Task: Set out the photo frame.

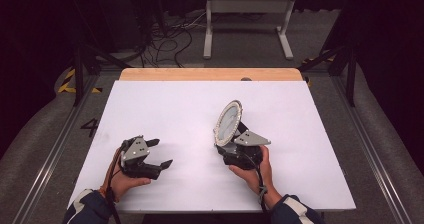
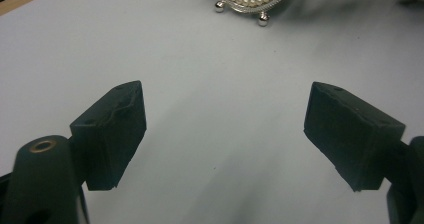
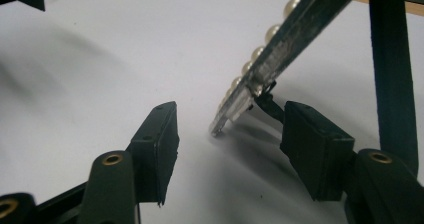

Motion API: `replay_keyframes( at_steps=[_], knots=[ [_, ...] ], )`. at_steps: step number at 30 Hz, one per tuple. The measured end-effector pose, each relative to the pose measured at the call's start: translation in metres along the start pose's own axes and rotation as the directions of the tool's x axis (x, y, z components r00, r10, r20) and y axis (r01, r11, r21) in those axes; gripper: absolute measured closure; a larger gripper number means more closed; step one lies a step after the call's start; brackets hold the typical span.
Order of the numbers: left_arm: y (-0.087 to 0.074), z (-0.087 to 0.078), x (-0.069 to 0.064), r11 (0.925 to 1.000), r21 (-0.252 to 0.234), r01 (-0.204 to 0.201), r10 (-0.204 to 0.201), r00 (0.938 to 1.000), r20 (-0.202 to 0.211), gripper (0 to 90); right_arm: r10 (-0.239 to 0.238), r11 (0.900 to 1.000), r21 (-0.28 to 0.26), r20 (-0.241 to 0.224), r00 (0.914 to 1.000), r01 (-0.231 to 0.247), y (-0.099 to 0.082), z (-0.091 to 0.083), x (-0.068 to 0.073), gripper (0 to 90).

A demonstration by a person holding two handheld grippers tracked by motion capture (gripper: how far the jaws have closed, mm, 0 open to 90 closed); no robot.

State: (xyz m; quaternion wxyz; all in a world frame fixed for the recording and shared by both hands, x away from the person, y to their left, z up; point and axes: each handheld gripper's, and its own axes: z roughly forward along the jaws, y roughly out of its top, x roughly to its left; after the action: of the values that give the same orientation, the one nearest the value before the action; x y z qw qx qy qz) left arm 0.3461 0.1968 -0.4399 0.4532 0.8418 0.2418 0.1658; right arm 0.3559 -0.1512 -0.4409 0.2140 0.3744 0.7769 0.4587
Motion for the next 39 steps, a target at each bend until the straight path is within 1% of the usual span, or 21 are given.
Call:
replay_keyframes(
  at_steps=[1,2,4,6,8,9,12,13,15,18,19,20,24,27,29,31,33,34,35,36,39],
  knots=[
    [-0.002,-0.002,0.001,1.0,-0.003,0.002,-0.002,1.0,-0.007,17.7,0.0,1.0,0.0,0.0,1.0,0.0,0.0,0.0,0.0,39.6],
    [-0.004,-0.004,0.002,1.0,-0.006,0.006,-0.006,0.9999,-0.011,17.5,0.01,0.9999,-0.013,0.006,0.9999,-0.009,0.001,0.001,0.0,40.4],
    [-0.005,-0.005,0.001,0.9999,-0.006,0.013,-0.013,0.9997,-0.02,16.9,0.012,0.9988,-0.049,0.031,0.9994,-0.011,0.002,0.001,-0.001,44.1],
    [-0.005,-0.006,0.001,0.9997,-0.015,0.02,-0.021,0.9997,-0.014,16.7,0.034,0.9962,-0.081,0.037,0.9987,-0.031,0.003,-0.001,-0.001,48.3],
    [-0.004,-0.005,0.0,0.9997,-0.017,0.016,-0.016,0.9998,-0.007,16.7,0.032,0.995,-0.096,0.038,0.9988,-0.028,0.005,-0.001,-0.001,52.1],
    [-0.005,-0.003,-0.001,0.9999,-0.006,0.014,-0.014,0.9999,-0.009,16.6,0.035,0.9955,-0.089,0.038,0.9987,-0.031,0.005,0.0,-0.001,52.6],
    [-0.006,0.0,-0.002,0.9999,0.009,0.008,-0.008,0.9999,-0.006,16.6,0.049,0.9946,-0.093,0.039,0.998,-0.045,0.005,0.001,-0.002,54.7],
    [-0.006,0.001,-0.003,0.9999,0.012,0.006,-0.006,1.0,0.002,16.6,0.056,0.9942,-0.094,0.043,0.9975,-0.051,0.004,0.003,-0.003,54.9],
    [-0.006,0.003,-0.004,0.9999,0.017,0.003,-0.003,1.0,0.001,16.6,0.092,0.9901,-0.111,0.052,0.9944,-0.086,0.001,0.006,-0.003,56.2],
    [-0.005,0.004,-0.004,0.9998,0.021,-0.001,0.001,1.0,0.004,16.7,0.094,0.9886,-0.126,0.078,0.9926,-0.083,-0.001,0.01,0.001,58.4],
    [-0.005,0.005,-0.004,0.9997,0.024,-0.002,0.002,1.0,0.007,16.7,0.094,0.9886,-0.126,0.078,0.9926,-0.083,-0.001,0.01,0.001,58.4],
    [-0.006,0.005,-0.005,0.9994,0.034,-0.007,0.006,0.9999,0.014,17.5,0.106,0.9865,-0.133,0.075,0.9916,-0.095,-0.001,0.011,0.001,58.9],
    [-0.005,0.005,-0.006,0.9991,0.039,-0.018,0.017,0.9996,0.024,18.4,0.106,0.9864,-0.135,0.085,0.9908,-0.093,-0.002,0.011,0.002,59.8],
    [-0.005,0.005,-0.006,0.999,0.042,-0.015,0.014,0.9996,0.024,18.4,0.107,0.9868,-0.131,0.092,0.9901,-0.094,-0.002,0.01,0.003,61.4],
    [-0.005,0.004,-0.005,0.9991,0.04,-0.013,0.012,0.9996,0.026,18.4,0.11,0.9872,-0.126,0.087,0.9901,-0.099,-0.002,0.01,0.002,64.5],
    [-0.005,0.004,-0.005,0.9991,0.041,-0.011,0.01,0.9996,0.026,18.4,0.127,0.9855,-0.122,0.069,0.9894,-0.118,-0.002,0.009,-0.001,67.3],
    [-0.006,0.004,-0.005,0.999,0.044,-0.011,0.01,0.9996,0.028,18.3,0.133,0.9856,-0.114,0.059,0.9894,-0.126,-0.003,0.008,-0.003,67.6],
    [-0.006,0.005,-0.005,0.999,0.044,-0.012,0.011,0.9995,0.03,18.3,0.118,0.9878,-0.11,0.062,0.9911,-0.11,-0.003,0.006,-0.003,67.6],
    [-0.006,0.005,-0.005,0.9989,0.045,-0.014,0.012,0.9995,0.03,18.3,0.117,0.9879,-0.109,0.058,0.9914,-0.111,-0.003,0.006,-0.003,67.9],
    [-0.005,0.004,-0.005,0.9989,0.044,-0.018,0.017,0.9994,0.03,18.3,0.126,0.9873,-0.104,0.048,0.9909,-0.12,-0.003,0.005,-0.004,68.2],
    [-0.005,0.004,-0.006,0.999,0.041,-0.018,0.017,0.9994,0.032,18.3,0.129,0.9873,-0.096,0.026,0.9913,-0.126,-0.003,0.003,-0.008,68.9]
  ],
)
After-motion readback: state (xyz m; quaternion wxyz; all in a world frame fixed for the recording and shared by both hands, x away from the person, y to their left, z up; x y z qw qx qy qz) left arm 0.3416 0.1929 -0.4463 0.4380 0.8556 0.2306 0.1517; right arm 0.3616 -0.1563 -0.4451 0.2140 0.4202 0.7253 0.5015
